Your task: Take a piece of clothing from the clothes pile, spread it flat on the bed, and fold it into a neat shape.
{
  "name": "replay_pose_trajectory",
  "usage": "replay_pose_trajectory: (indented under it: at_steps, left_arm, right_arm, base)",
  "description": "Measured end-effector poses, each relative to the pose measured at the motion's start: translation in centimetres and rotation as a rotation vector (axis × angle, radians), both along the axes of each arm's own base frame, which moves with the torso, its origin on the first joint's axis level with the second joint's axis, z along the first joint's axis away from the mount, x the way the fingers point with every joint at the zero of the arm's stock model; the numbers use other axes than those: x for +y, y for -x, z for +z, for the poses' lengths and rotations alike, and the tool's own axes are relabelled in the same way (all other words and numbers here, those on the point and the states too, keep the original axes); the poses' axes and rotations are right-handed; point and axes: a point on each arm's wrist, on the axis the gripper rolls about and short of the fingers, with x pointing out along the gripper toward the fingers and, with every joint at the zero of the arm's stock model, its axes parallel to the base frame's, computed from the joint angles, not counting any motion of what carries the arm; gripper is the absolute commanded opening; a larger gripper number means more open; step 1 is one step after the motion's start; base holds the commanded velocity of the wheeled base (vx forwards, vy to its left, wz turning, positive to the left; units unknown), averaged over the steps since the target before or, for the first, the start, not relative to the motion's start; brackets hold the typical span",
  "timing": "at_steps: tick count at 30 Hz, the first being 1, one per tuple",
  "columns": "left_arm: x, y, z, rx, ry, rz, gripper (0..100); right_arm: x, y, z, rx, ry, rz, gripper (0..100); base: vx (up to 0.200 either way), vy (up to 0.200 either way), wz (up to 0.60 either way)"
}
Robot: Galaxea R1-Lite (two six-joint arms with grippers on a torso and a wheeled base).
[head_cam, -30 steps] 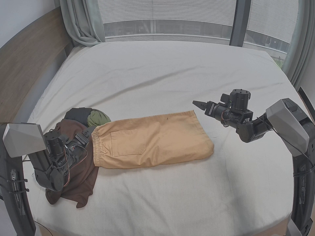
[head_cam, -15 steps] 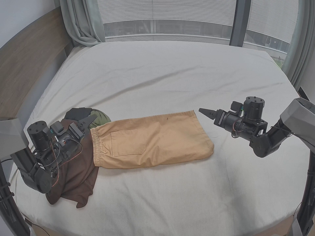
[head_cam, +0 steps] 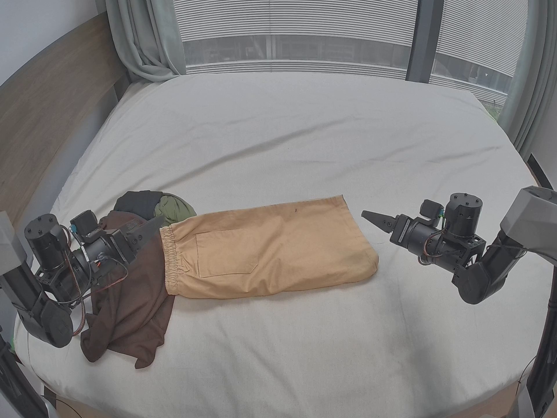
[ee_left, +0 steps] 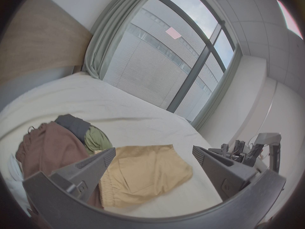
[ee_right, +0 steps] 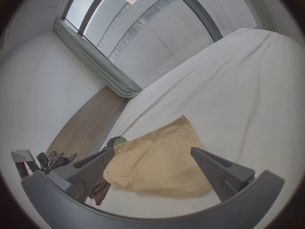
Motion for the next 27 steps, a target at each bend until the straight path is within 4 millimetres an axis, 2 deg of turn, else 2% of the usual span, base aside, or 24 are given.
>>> replay_pose_trajectory:
  at_steps: [11,27]
  left_arm:
    - [0.4,0.4,-0.3,-0.026,-0.091,0.015,100]
    - [0.6,0.3,-0.7,-0.012,-0.087,0.021,100]
  right_arm:
    - [-1.9,-0.7,-3.1,0.140,0.030,-0.050,100]
    - [-1.2,-1.1,-8.1,0.305,0.067,-0.036,100]
  base:
    - [0.000,0.000,0.00]
    - [0.000,0.000,0.00]
